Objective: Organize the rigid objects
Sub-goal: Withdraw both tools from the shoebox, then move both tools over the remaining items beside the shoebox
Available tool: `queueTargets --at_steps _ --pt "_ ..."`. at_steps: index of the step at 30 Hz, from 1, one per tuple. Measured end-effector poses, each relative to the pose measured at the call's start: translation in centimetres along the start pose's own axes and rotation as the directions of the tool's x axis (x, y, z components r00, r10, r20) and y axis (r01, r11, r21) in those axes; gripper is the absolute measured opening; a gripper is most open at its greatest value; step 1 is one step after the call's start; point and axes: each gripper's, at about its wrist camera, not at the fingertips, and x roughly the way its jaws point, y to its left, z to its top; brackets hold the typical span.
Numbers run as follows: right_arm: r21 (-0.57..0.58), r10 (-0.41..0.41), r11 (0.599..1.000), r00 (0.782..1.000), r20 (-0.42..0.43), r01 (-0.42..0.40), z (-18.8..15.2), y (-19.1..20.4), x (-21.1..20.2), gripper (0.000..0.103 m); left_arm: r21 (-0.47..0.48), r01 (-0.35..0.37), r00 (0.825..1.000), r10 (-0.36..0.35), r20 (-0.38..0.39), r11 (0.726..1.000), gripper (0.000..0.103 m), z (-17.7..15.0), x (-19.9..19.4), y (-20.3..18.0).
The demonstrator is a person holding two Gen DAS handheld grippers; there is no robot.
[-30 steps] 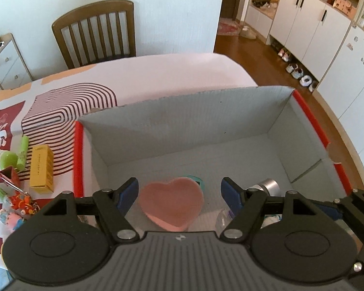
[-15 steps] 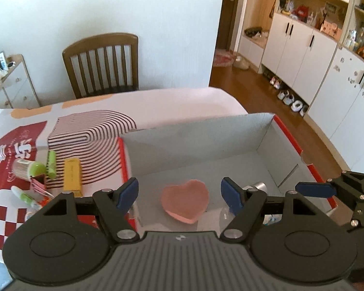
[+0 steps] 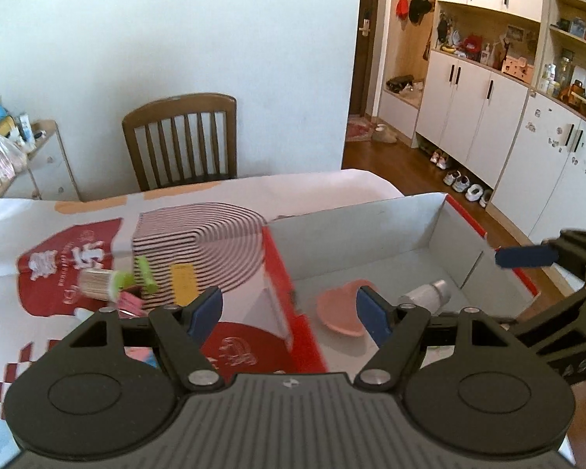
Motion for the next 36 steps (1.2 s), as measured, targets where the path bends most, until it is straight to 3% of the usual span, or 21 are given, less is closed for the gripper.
queueTargets --at_steps 6,15,19,29,36 --pt "-0.02 0.047 0.999 0.998 0.046 -0.046 0.1 3.3 -0.9 0.103 0.001 -0.007 1.0 0.007 0.02 1.0 0.08 -1.4 -2.1 3.1" --pt "-0.052 0.076 0.996 0.997 0.021 -0.075 -0.5 9.1 0.4 0.103 -0.018 0.036 0.999 -0.035 0.032 0.999 0.087 -3.3 -3.5 9.0" --pt "-0.044 0.08 0.996 0.997 0.004 -0.08 -0.8 11.1 1.3 0.103 -0.046 0.054 0.998 -0.053 0.03 0.997 0.101 -4.2 -3.0 11.5" --pt "-0.019 0.053 0.998 0.998 -0.021 -0.053 -0.1 13.7 3.9 0.103 -0.078 0.011 1.0 -0.012 -0.014 0.997 0.102 -8.6 -0.5 16.7" --pt "-0.003 0.041 0.999 0.998 -0.054 -0.042 0.7 15.0 6.4 0.103 -0.123 0.019 0.999 -0.025 -0.046 0.992 0.102 -11.2 1.5 19.1"
